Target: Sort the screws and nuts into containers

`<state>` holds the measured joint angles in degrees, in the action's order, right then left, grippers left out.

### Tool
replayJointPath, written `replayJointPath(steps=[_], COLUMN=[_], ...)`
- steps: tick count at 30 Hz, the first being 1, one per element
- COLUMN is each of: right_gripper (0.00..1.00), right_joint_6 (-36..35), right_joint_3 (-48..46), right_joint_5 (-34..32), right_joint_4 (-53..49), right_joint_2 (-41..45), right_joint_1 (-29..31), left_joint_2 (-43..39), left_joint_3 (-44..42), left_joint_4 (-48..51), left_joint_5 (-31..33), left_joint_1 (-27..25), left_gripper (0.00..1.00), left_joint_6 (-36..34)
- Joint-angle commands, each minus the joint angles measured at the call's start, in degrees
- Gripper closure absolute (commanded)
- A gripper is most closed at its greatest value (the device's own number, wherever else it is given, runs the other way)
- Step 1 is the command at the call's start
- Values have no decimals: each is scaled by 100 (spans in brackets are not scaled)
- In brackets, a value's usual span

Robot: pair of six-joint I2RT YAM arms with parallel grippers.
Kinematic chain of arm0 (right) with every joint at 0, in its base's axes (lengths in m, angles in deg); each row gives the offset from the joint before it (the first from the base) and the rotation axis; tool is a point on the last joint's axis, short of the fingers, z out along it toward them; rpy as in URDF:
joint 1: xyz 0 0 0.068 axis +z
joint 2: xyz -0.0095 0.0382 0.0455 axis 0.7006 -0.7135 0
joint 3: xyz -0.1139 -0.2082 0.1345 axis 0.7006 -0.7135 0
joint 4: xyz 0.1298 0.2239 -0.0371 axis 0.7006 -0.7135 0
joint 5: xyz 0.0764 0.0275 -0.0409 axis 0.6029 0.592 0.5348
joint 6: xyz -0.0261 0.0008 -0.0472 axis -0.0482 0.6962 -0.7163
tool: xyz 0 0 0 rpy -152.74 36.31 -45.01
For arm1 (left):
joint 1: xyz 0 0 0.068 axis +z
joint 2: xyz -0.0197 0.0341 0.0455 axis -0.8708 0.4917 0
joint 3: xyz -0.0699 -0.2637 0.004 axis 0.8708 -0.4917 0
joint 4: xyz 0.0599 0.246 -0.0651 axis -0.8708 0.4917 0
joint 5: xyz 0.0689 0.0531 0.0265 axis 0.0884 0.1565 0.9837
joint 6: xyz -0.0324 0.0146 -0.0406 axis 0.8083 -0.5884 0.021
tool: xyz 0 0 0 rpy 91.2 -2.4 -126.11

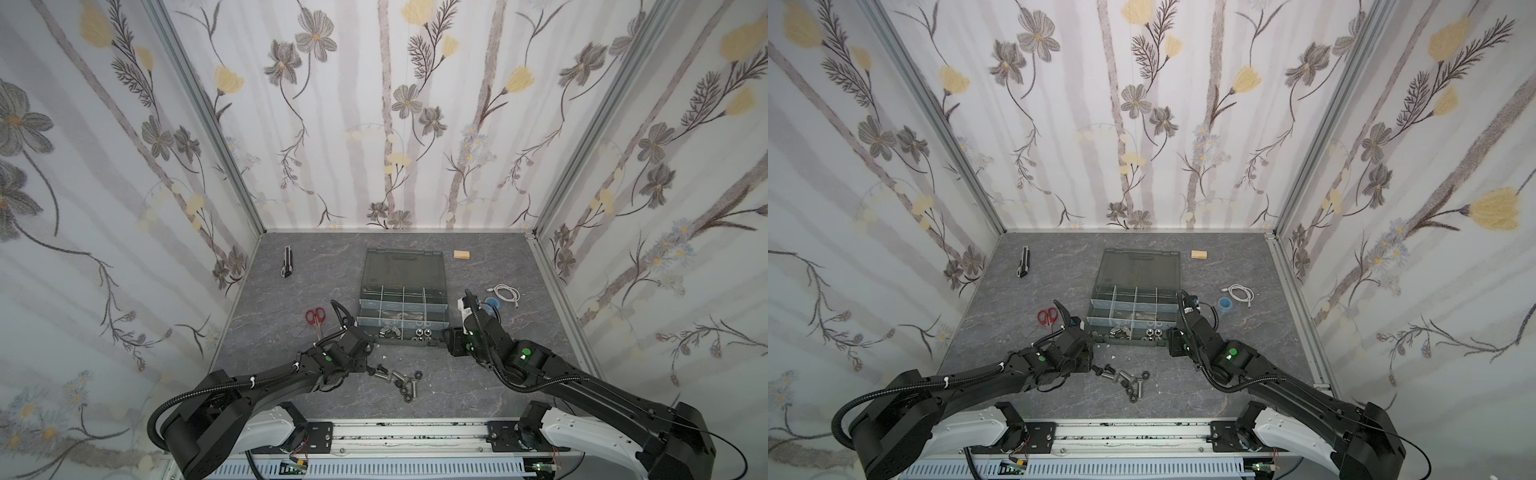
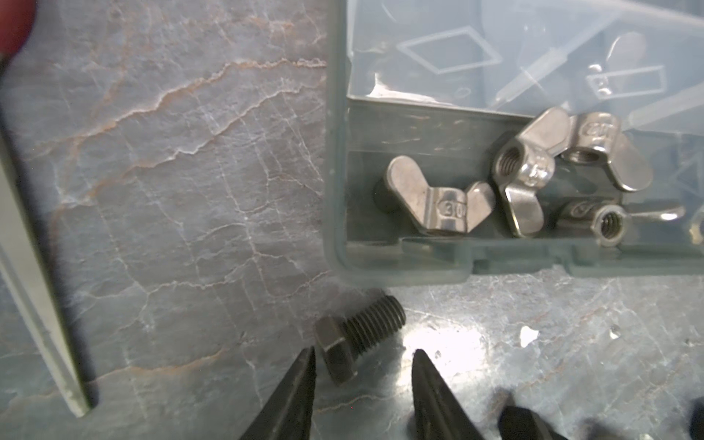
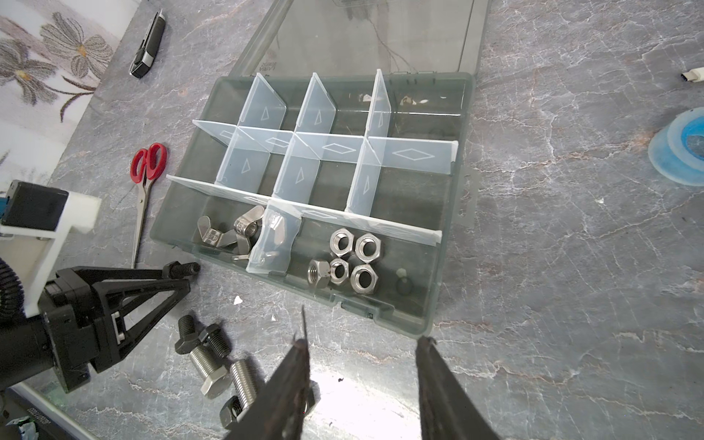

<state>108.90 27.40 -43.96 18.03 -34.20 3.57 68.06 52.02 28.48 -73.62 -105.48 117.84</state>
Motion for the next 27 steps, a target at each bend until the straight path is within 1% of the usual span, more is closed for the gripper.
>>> replayJointPath(steps=[1,6,10,13,17,21,22,27], right_gripper=[54,54,54,54,54,54,54,54], right_joint_6=[21,53,89,106,131,151,159,189], right_joint_3=[-46,-92,-133,-171,-240,-262,-268,-316], right_joint_5=[-11,23,23,13,-20,-5,-4,-12], right_joint_4=[228,291,298,291,297,292,295,293], right_joint_2=[-29,-22,38,100,155,148,162,252], right_joint_1=[-5,-13,-7,-11,-10,-7,-9,-9], left_joint_2=[9,286,287,122,79,292,477,870], left_joint_3=[15,229,249,197,268,519,566,649], left_joint_4=[-35,-35,-27,-18,-18,-18,-18,59], left_joint_5=[17,17,97,247,429,445,418,342], left_joint_1=[-7,-25,-59,-60,-52,-52,-51,-85], left_gripper=[56,56,56,51,47,47,47,50], left_joint_6=[104,-25,24,130,17,-68,-59,-12])
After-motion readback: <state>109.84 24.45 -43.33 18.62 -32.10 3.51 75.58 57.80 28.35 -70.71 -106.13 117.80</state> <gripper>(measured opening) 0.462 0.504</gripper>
